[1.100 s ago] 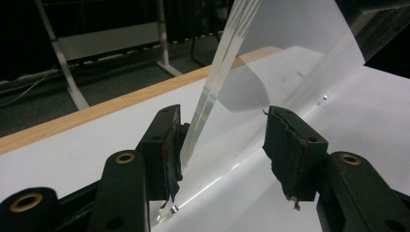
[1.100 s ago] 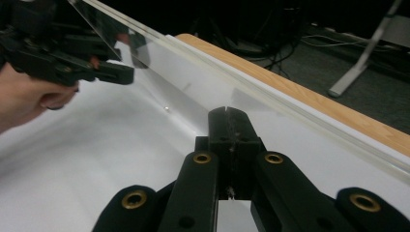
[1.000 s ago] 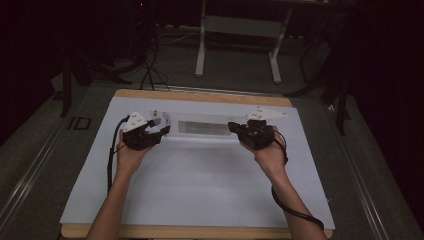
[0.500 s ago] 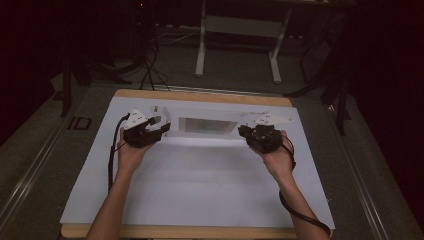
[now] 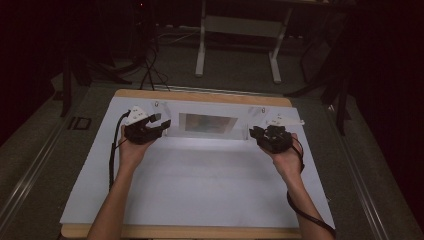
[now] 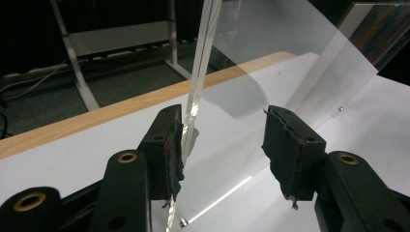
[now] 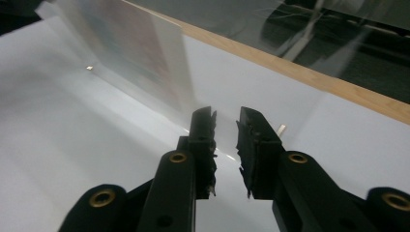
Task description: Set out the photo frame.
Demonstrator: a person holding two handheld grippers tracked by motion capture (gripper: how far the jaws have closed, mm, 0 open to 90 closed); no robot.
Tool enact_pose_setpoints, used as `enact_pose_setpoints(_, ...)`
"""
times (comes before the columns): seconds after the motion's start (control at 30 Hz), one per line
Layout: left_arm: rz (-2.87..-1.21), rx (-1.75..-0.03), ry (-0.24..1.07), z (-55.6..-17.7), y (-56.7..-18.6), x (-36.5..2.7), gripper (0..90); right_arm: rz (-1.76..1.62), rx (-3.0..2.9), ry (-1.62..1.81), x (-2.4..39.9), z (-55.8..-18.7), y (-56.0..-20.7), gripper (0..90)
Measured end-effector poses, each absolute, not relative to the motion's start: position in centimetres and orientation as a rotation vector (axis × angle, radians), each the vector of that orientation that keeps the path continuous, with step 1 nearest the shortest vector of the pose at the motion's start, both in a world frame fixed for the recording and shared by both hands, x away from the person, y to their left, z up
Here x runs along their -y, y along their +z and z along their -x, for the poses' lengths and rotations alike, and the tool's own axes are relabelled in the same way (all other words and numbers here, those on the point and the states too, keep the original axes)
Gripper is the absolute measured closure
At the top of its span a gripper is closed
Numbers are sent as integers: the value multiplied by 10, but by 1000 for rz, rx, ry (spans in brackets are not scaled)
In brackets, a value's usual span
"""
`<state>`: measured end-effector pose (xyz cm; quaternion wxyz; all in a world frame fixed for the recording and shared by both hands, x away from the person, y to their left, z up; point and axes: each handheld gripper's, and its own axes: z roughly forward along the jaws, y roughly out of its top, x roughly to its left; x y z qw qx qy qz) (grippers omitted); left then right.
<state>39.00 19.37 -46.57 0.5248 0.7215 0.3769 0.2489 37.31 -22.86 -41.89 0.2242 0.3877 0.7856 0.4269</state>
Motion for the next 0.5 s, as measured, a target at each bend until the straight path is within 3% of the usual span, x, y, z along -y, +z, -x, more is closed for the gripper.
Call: enact_pose_setpoints(0.5,-1713,-913,585,-393,-466,-194,496,-1099,-2148,1130,238,-386,-431,588)
